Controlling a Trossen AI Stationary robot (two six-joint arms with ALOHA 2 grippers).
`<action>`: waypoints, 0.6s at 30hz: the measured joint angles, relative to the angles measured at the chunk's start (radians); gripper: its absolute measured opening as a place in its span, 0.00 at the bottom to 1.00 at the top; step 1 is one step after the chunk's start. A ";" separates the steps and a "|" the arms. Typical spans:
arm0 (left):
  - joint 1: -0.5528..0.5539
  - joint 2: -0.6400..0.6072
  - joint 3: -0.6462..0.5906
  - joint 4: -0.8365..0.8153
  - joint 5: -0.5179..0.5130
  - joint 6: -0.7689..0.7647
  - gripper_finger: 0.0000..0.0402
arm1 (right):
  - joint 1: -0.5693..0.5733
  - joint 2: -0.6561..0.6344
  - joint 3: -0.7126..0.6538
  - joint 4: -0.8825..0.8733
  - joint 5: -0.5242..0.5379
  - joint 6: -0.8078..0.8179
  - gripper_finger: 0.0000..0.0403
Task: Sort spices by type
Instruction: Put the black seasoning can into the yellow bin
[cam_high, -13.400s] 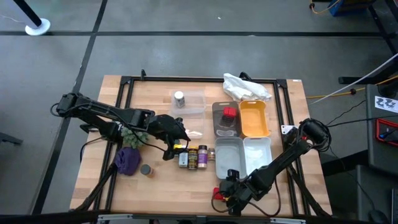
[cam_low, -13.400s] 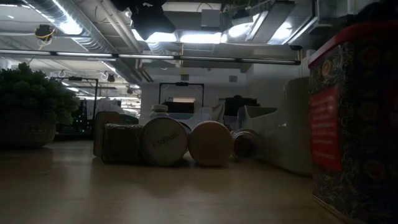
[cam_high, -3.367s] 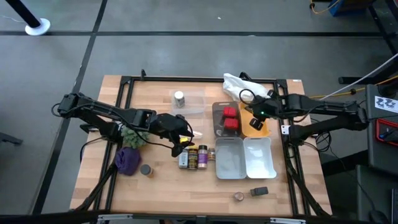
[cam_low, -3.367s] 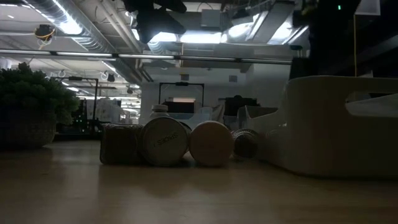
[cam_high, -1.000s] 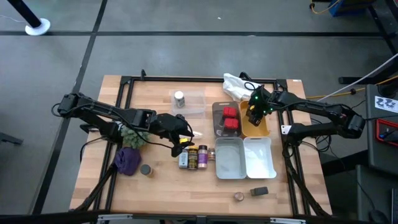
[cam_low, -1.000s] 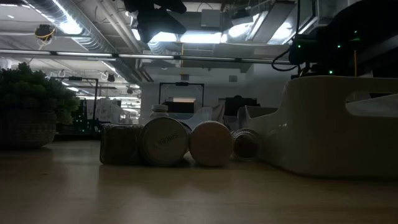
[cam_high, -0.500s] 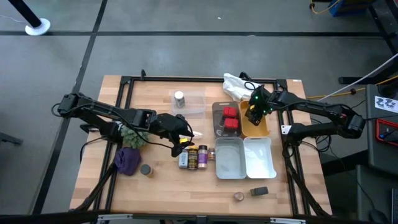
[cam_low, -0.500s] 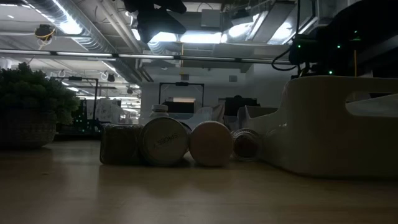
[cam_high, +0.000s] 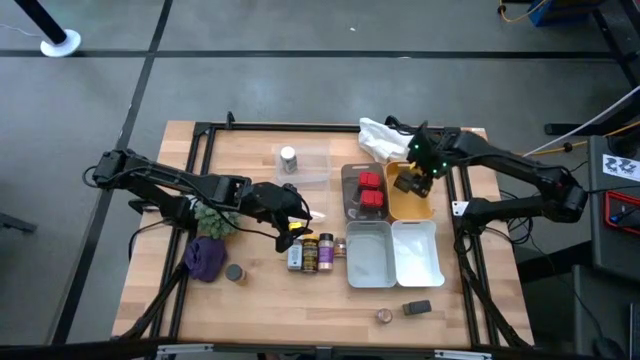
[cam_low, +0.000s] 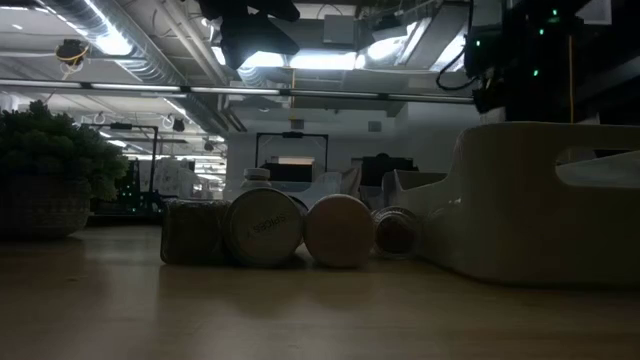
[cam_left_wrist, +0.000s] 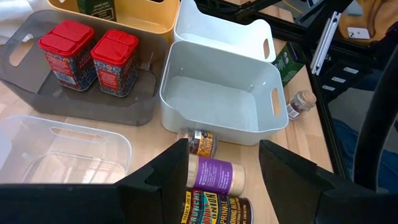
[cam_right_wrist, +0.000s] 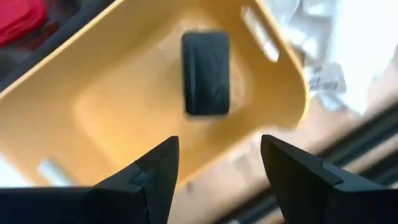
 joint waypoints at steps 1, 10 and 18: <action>0.000 0.000 0.000 0.000 0.000 0.000 0.45 | 0.000 0.000 0.021 -0.042 -0.017 0.000 0.56; 0.000 0.000 0.000 0.000 0.000 0.007 0.45 | 0.097 -0.074 0.101 -0.123 -0.329 0.095 0.56; 0.000 0.000 0.000 0.000 0.000 0.005 0.45 | 0.397 -0.157 0.102 -0.106 -0.436 0.322 0.56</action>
